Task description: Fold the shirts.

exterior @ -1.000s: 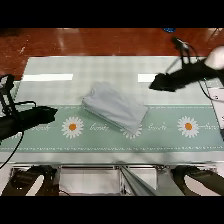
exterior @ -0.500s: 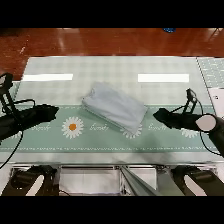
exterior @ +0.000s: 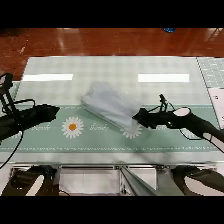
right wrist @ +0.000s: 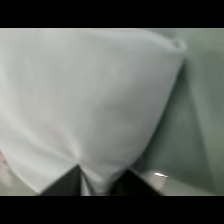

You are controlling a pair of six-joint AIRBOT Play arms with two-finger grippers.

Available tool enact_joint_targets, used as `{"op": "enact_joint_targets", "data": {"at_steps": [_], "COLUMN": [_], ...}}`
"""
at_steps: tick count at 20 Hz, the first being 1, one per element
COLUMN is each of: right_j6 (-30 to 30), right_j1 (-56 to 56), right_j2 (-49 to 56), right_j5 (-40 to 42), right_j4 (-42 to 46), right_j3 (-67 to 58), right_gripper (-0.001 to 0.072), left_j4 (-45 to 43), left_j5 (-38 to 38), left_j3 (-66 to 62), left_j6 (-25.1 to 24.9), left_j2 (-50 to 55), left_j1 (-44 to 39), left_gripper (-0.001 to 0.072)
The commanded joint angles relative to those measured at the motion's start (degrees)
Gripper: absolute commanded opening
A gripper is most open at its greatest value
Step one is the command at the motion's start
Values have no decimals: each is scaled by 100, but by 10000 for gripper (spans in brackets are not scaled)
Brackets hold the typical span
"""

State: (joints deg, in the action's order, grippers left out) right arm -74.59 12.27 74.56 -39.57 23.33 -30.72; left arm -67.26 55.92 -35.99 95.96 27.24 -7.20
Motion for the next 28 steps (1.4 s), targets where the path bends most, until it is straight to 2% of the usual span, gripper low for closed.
{"op": "enact_joint_targets", "data": {"at_steps": [1,3,5,11,14,17,22,26,28], "right_j6": [732,870,671,-756,-1154,-1300,-1589,-1915,-2170], "right_j1": [352,437,433,391,-52,-911,-2649,-3803,-4201], "right_j2": [636,645,645,645,627,448,9,-136,-240], "right_j5": [-328,-573,-796,-1357,-1958,-2629,-3348,-4258,-4627], "right_j4": [-439,-293,79,1961,2592,2673,2675,2702,3040], "right_j3": [-894,-1681,-2640,-5709,-6752,-7123,-7123,-7119,-7117], "right_gripper": [21,21,20,21,21,21,21,20,20], "left_j4": [7,4,4,4,7,4,4,4,4], "left_j5": [2,0,0,0,26,179,219,219,216], "left_j3": [0,0,0,0,0,0,0,0,0], "left_j6": [-2,-4,-4,-4,-4,-9,-7,-7,-9], "left_j2": [-4,-4,-4,-4,-4,-7,-7,-7,-4], "left_j1": [4,4,4,4,4,4,4,4,4], "left_gripper": [18,17,18,17,18,18,18,18,18]}}
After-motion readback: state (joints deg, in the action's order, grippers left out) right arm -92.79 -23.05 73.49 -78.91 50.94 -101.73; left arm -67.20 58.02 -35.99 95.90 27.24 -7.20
